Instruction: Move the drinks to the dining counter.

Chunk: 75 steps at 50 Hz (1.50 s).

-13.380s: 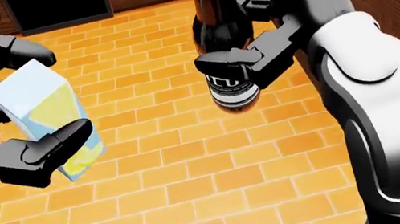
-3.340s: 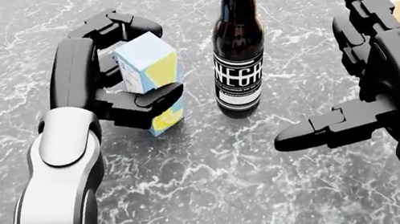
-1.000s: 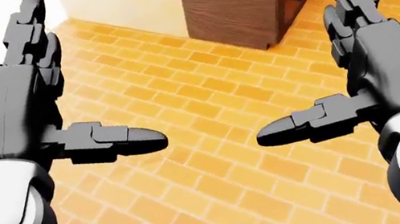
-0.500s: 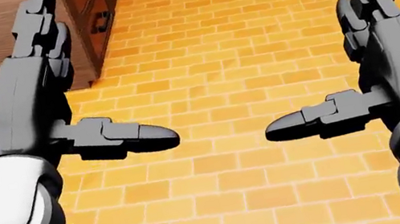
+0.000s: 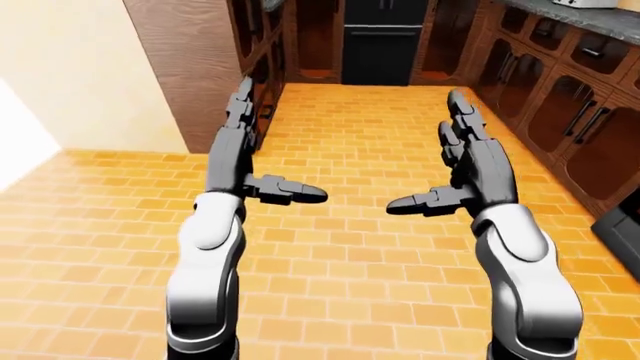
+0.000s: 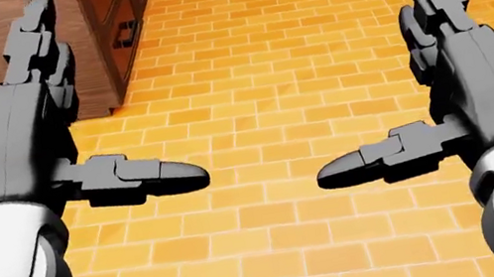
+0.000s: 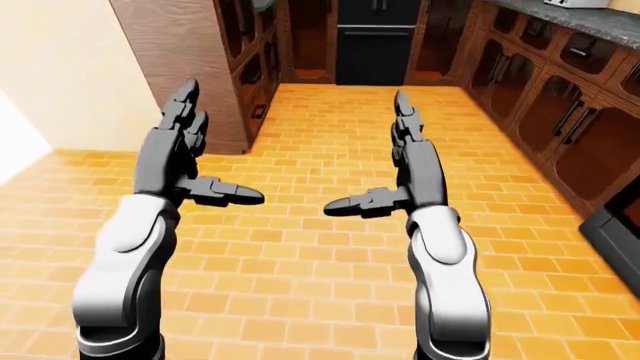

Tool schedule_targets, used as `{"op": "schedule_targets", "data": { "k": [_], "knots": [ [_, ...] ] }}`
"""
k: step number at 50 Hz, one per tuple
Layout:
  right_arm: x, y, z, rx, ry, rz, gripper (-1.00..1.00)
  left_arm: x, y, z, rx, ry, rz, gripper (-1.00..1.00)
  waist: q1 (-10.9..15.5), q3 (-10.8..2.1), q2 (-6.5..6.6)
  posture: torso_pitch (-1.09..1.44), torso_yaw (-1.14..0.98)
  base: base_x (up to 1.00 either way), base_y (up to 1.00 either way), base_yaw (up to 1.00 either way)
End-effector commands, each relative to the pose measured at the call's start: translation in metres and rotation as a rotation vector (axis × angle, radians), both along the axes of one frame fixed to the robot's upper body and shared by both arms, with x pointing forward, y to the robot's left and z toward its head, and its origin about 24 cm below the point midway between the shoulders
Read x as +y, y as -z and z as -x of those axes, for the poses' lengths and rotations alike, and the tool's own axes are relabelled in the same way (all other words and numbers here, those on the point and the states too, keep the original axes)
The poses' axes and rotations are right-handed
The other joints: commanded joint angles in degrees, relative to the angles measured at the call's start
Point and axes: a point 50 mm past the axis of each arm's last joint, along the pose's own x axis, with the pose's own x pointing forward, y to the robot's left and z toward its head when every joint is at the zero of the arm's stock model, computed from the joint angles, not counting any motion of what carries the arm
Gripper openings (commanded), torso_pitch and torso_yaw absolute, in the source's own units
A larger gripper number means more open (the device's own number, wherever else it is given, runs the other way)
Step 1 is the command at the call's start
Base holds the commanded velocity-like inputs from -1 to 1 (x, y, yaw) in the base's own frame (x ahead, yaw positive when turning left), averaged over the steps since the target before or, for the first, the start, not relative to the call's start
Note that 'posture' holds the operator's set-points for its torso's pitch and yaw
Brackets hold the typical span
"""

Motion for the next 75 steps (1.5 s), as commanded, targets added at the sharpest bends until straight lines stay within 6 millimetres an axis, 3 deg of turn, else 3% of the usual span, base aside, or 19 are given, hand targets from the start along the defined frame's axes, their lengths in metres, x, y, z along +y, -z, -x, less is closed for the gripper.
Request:
{"op": "schedule_targets", "data": {
  "k": [1, 7, 10, 11, 18, 21, 23, 32, 37, 38, 39, 51, 54, 57, 63, 66, 67, 68, 75],
  "knots": [
    [-0.005, -0.019, 0.004, -0.096, 0.027, 0.009, 1.0, -0.007, -0.019, 0.004, -0.097, 0.035, 0.0, 1.0, -0.18, -1.48, 0.07, 0.0, 0.0, 0.84, 0.0, 0.0],
    [-0.006, -0.019, 0.004, -0.098, 0.029, 0.007, 1.0, -0.008, -0.019, 0.004, -0.099, 0.036, -0.002, 1.0, 1.56, -3.0, -4.72, 0.0, 0.0, 0.83, 0.0, 0.0],
    [-0.007, -0.018, 0.005, -0.1, 0.032, 0.003, 1.0, -0.008, -0.018, 0.003, -0.1, 0.035, -0.003, 1.0, 1.36, 0.97, -6.5, 0.0, 0.0, 0.78, -0.01, 0.0],
    [-0.007, -0.018, 0.005, -0.101, 0.031, 0.002, 1.0, -0.008, -0.019, 0.004, -0.1, 0.036, -0.002, 1.0, 0.2, -0.69, -6.84, 0.0, 0.0, 0.66, -0.08, 0.0],
    [-0.007, -0.018, 0.005, -0.103, 0.029, 0.004, 1.0, -0.008, -0.018, 0.004, -0.099, 0.039, -0.001, 1.0, -1.9, -0.79, -3.2, 0.0, 0.0, 0.63, -0.1, 0.0],
    [-0.006, -0.017, 0.005, -0.102, 0.027, 0.005, 1.0, -0.007, -0.019, 0.004, -0.099, 0.038, -0.001, 1.0, -1.08, -2.99, 1.47, 0.0, 0.0, 0.63, -0.13, 0.0],
    [-0.006, -0.017, 0.005, -0.102, 0.026, 0.005, 1.0, -0.007, -0.018, 0.004, -0.099, 0.037, -0.002, 1.0, -1.27, 0.54, 1.03, 0.0, 0.0, 0.62, -0.13, 0.0],
    [-0.004, -0.02, 0.007, -0.11, 0.016, 0.004, 1.0, -0.007, -0.019, 0.005, -0.099, 0.04, -0.001, 1.0, 1.24, -1.58, -1.26, 0.0, 0.0, 0.62, -0.13, 0.0],
    [-0.003, -0.022, 0.007, -0.114, 0.014, 0.009, 1.0, -0.007, -0.019, 0.006, -0.099, 0.039, -0.001, 1.0, 0.77, -3.25, -7.82, 0.0, 0.0, 0.62, -0.13, 0.0],
    [-0.003, -0.022, 0.007, -0.114, 0.014, 0.01, 1.0, -0.007, -0.019, 0.006, -0.1, 0.038, -0.001, 1.0, 0.66, -1.47, -5.11, 0.0, 0.0, 0.61, -0.15, 0.0],
    [-0.003, -0.022, 0.007, -0.115, 0.014, 0.01, 1.0, -0.007, -0.02, 0.005, -0.1, 0.038, 0.0, 1.0, 1.1, 0.2, -6.46, 0.0, 0.0, 0.62, -0.14, 0.0],
    [-0.001, -0.018, 0.004, -0.1, 0.006, 0.01, 1.0, -0.008, -0.019, 0.005, -0.1, 0.038, 0.002, 1.0, -0.85, -2.39, -0.66, 0.0, 0.0, 0.61, -0.14, 0.0],
    [0.0, -0.018, 0.004, -0.096, 0.004, 0.011, 1.0, -0.006, -0.019, 0.008, -0.1, 0.034, 0.005, 1.0, -0.48, 0.54, -0.15, 0.0, 0.0, 0.61, -0.14, 0.0],
    [0.001, -0.02, 0.004, -0.094, 0.004, 0.01, 1.0, -0.005, -0.018, 0.01, -0.099, 0.032, 0.009, 1.0, 0.15, -1.16, 0.23, 0.0, 0.0, 0.62, -0.14, 0.0],
    [0.0, -0.025, 0.004, -0.093, 0.009, 0.01, 1.0, -0.003, -0.02, 0.015, -0.101, 0.029, 0.007, 1.0, 1.46, -1.97, -1.85, 0.0, 0.0, 0.6, -0.14, 0.0],
    [0.001, -0.031, 0.007, -0.1, 0.007, 0.014, 1.0, -0.004, -0.026, 0.017, -0.109, 0.029, 0.003, 1.0, 0.09, -2.93, -8.1, 0.0, 0.0, 0.57, -0.14, 0.0],
    [0.001, -0.031, 0.008, -0.101, 0.006, 0.016, 1.0, -0.004, -0.027, 0.017, -0.11, 0.03, 0.003, 1.0, 0.29, -1.72, -5.32, 0.0, 0.0, 0.55, -0.14, 0.0],
    [0.002, -0.031, 0.008, -0.101, 0.006, 0.018, 1.0, -0.005, -0.028, 0.018, -0.112, 0.032, 0.002, 1.0, 0.68, 0.02, -6.57, 0.0, 0.0, 0.55, -0.16, 0.0],
    [0.003, -0.03, 0.008, -0.097, -0.001, 0.021, 1.0, -0.005, -0.03, 0.019, -0.115, 0.034, -0.002, 1.0, -0.67, -1.38, -5.09, 0.0, 0.0, 0.4, -0.08, 0.0]
  ]
}}
